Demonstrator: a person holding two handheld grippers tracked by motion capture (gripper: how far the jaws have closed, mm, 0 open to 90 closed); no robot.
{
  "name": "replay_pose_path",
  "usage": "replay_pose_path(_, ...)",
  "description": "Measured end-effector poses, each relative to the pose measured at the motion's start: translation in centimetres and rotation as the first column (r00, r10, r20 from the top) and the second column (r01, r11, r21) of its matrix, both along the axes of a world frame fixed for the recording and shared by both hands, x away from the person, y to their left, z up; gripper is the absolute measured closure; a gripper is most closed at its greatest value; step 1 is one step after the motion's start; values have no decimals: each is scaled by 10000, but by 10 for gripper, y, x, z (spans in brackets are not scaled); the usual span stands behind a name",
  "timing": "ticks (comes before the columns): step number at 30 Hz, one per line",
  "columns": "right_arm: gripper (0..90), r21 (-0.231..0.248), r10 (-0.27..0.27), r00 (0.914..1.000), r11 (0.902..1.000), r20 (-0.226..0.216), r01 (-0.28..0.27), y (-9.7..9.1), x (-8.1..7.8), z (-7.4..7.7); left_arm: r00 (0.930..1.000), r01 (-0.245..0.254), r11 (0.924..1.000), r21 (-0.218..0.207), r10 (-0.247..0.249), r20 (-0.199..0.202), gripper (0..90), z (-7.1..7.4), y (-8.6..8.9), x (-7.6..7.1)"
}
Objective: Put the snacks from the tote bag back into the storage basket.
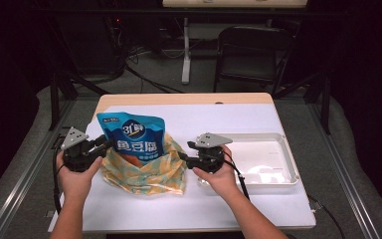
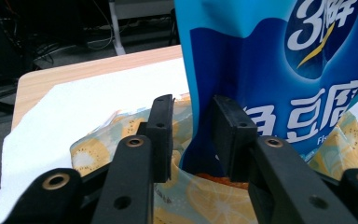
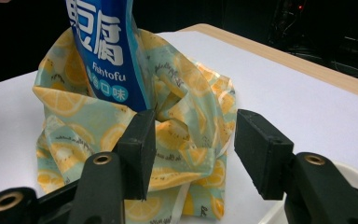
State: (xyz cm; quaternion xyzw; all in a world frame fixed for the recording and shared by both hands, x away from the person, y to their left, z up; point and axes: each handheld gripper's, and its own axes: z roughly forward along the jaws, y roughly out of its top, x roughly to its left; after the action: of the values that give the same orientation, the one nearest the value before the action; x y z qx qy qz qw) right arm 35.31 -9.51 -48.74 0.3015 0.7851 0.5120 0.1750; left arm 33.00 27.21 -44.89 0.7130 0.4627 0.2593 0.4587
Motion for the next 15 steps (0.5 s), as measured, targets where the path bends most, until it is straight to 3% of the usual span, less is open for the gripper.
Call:
replay_pose_path(4,521,114,-33,10000,9999,18,32,5,-1,3,10000,40,9996,-291,-42,-42,650,-2,3,1)
replay_pose_path(8,556,15,125,9999,9999,18,-125,11,-1,7,9999,50,9997,-254,-54,-129,628,-3,3,3)
replay_pose_path(10,591,-180,61,9997,9998,254,-57,16,-2,9,9998,-68,9992,-382,60,-210,624,-4,3,4)
replay_pose_path(11,582,-306,-84,9993,9995,355,95,18,-2,9,9997,-81,9989,-472,71,-222,626,-5,3,4)
replay_pose_path(15,521,-61,-122,9996,9999,272,124,25,-1,11,9997,-96,9979,-638,81,-232,630,-6,3,4)
